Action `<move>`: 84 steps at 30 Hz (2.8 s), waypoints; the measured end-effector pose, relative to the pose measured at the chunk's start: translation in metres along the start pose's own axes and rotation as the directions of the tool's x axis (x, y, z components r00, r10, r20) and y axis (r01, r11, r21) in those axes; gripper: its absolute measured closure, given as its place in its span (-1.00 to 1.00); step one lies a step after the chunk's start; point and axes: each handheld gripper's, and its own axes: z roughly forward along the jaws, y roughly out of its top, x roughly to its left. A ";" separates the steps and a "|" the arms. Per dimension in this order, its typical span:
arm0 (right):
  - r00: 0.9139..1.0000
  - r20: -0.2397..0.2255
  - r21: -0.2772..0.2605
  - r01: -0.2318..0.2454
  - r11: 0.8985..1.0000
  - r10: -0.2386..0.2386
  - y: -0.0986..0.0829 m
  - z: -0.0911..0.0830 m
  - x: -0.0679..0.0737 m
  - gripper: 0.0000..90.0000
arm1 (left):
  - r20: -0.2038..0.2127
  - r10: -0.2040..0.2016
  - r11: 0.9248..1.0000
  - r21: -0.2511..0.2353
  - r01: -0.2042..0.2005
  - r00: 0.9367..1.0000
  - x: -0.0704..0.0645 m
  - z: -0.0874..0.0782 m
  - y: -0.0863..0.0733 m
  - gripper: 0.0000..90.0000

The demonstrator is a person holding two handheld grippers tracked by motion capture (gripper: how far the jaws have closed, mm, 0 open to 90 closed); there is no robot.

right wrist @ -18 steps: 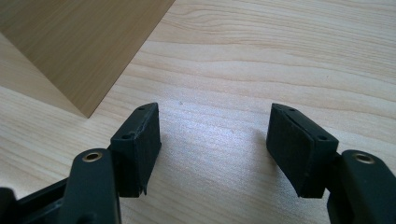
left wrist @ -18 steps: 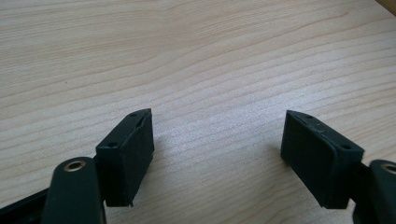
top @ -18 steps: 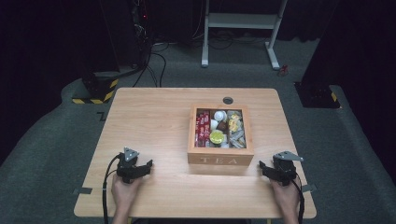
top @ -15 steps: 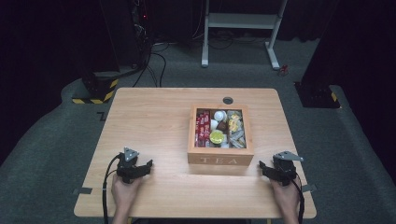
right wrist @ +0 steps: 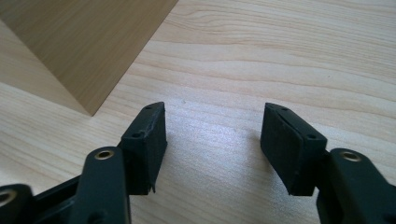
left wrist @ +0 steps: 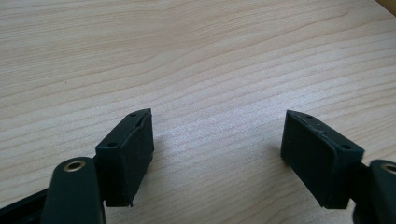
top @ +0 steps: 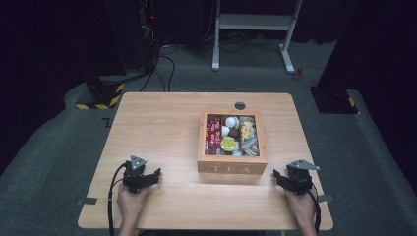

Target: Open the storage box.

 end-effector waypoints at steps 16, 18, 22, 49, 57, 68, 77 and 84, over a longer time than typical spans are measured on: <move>1.000 0.003 -0.011 0.014 1.000 -0.014 -0.004 -0.006 0.003 0.34 | 0.001 -0.006 1.000 -0.005 0.006 1.000 0.001 0.001 0.001 -0.42; 1.000 -0.008 -0.012 0.017 1.000 -0.017 -0.005 -0.008 0.005 0.40 | 0.001 -0.007 1.000 -0.004 0.007 1.000 0.001 0.001 0.001 -0.42; 0.999 -0.040 -0.030 0.014 0.999 -0.016 -0.007 -0.011 0.008 0.47 | 0.002 -0.007 1.000 -0.005 0.007 1.000 0.001 0.001 0.001 -0.42; 0.959 -0.259 -0.046 0.107 0.993 -0.116 -0.001 -0.018 0.046 0.82 | 0.000 -0.006 1.000 -0.006 0.006 1.000 0.001 0.001 0.000 -0.42; 0.940 -0.308 -0.041 0.140 0.989 -0.145 0.005 -0.013 0.063 0.84 | 0.005 -0.009 1.000 -0.005 0.009 1.000 0.001 0.001 0.000 -0.43; 0.922 -0.347 -0.068 0.160 0.985 -0.173 0.018 -0.004 0.081 0.92 | 0.002 -0.005 1.000 -0.004 0.005 1.000 0.001 0.001 0.000 -0.43; 0.914 -0.367 -0.103 0.142 0.985 -0.170 0.035 0.004 0.096 1.00 | 0.002 -0.001 1.000 -0.001 0.001 1.000 0.001 0.001 0.000 -0.44; 0.912 -0.378 -0.106 0.131 0.986 -0.162 0.043 0.008 0.105 1.00 | 0.004 -0.001 1.000 0.000 0.001 1.000 0.001 0.001 0.001 -0.45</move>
